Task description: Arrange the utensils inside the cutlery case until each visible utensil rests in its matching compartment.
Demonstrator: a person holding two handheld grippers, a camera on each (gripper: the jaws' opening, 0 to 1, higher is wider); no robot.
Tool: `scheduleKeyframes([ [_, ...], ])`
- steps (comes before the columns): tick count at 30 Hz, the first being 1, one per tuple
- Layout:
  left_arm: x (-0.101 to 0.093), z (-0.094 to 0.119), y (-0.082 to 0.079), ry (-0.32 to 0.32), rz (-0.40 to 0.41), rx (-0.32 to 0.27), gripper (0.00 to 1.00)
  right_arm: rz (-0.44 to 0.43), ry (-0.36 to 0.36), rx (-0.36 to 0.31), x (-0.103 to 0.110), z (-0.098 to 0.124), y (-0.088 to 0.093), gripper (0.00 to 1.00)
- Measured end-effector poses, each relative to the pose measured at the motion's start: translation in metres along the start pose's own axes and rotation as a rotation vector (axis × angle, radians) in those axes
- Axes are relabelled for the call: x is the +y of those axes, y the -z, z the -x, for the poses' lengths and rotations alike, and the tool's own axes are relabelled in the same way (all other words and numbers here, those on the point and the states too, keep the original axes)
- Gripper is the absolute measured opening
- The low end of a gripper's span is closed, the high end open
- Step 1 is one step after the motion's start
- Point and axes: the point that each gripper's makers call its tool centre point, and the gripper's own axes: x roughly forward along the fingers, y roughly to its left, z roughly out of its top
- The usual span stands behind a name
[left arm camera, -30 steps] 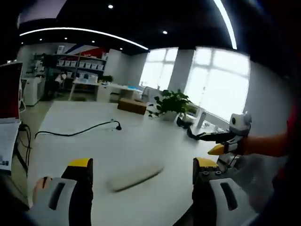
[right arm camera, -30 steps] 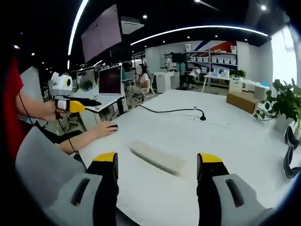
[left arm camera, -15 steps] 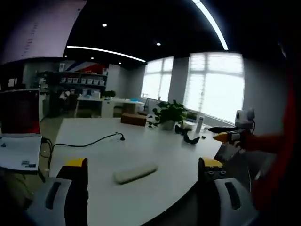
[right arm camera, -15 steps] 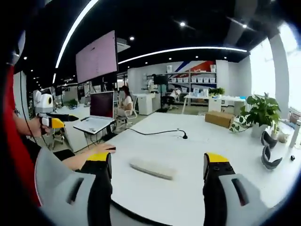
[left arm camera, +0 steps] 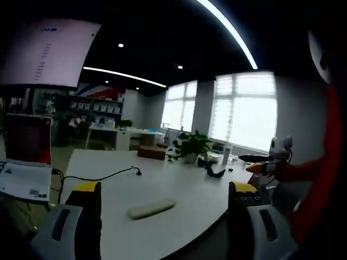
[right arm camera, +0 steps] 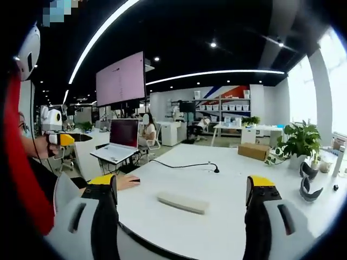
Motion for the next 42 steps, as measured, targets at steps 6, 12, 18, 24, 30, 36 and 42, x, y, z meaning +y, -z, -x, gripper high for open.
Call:
scheduleKeyframes([
  [6,-0.002,0.005,0.005,-0.024,-0.041,-0.012,0.99,0.081,-0.067,0.039,0.009,-0.008,0.015,0.77],
  [12,0.001,0.008,0.013,-0.108,0.049,0.024,0.98,0.091,-0.111,0.064,0.009,-0.013,0.015,0.79],
  [18,-0.004,0.001,0.017,-0.129,0.092,0.042,1.0,0.124,-0.134,0.098,0.006,-0.008,0.028,0.78],
  [24,-0.01,-0.003,0.013,-0.144,0.058,0.055,1.0,0.134,-0.127,0.108,-0.004,-0.002,0.033,0.77],
  [30,-0.013,-0.004,0.01,-0.137,0.09,0.039,0.99,0.126,-0.119,0.115,-0.01,-0.003,0.039,0.74],
  [36,-0.01,-0.004,0.014,-0.17,0.03,0.087,0.93,0.135,-0.135,0.14,-0.004,-0.005,0.048,0.71],
  [42,-0.01,-0.004,0.011,-0.158,0.045,0.077,0.95,0.141,-0.141,0.142,0.0,-0.008,0.051,0.7],
])
